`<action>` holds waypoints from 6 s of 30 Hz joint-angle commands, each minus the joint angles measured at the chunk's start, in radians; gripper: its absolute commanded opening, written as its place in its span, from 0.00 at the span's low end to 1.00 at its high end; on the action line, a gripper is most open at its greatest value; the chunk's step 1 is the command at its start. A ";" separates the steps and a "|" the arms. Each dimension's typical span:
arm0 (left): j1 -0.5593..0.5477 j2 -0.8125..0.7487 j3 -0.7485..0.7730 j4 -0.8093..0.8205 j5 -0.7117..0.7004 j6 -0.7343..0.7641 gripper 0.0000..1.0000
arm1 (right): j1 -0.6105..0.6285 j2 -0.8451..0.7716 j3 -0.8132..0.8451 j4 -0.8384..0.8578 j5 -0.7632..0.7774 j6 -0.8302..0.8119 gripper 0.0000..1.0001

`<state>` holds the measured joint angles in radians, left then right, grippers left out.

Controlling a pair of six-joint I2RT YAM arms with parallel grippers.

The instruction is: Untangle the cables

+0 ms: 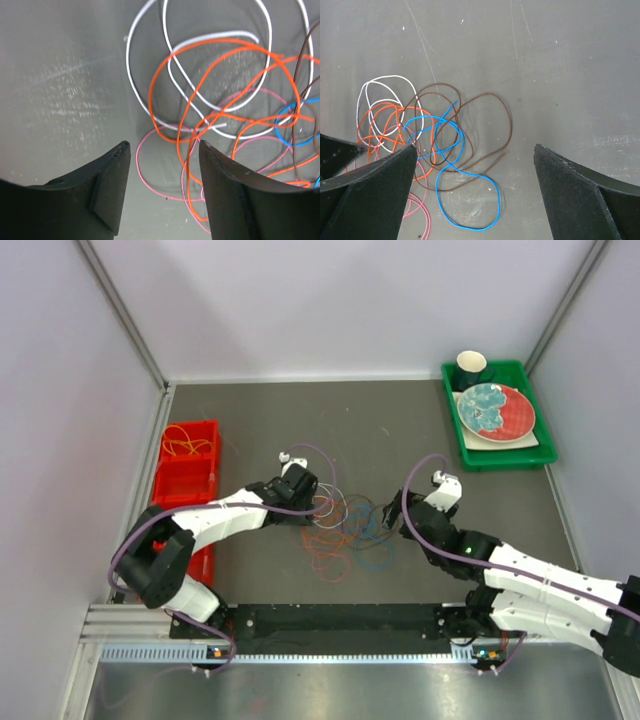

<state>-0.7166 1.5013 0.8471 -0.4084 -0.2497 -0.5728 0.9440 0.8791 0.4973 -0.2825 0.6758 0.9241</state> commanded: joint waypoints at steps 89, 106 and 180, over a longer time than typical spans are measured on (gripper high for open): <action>0.391 -0.270 0.714 -0.460 -0.439 0.166 0.00 | -0.007 0.067 0.078 0.028 -0.021 -0.030 0.99; 0.654 -0.142 0.912 -0.469 -0.574 0.130 0.00 | -0.007 0.080 0.083 0.026 -0.022 -0.031 0.99; 0.847 0.129 0.408 -0.254 -0.252 -0.113 0.00 | -0.007 0.098 0.089 0.048 -0.028 -0.053 0.99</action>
<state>0.1265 1.5978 1.1801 -0.6670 -0.5026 -0.6697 0.9413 0.9882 0.5571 -0.2752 0.6376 0.8822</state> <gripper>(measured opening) 0.011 0.988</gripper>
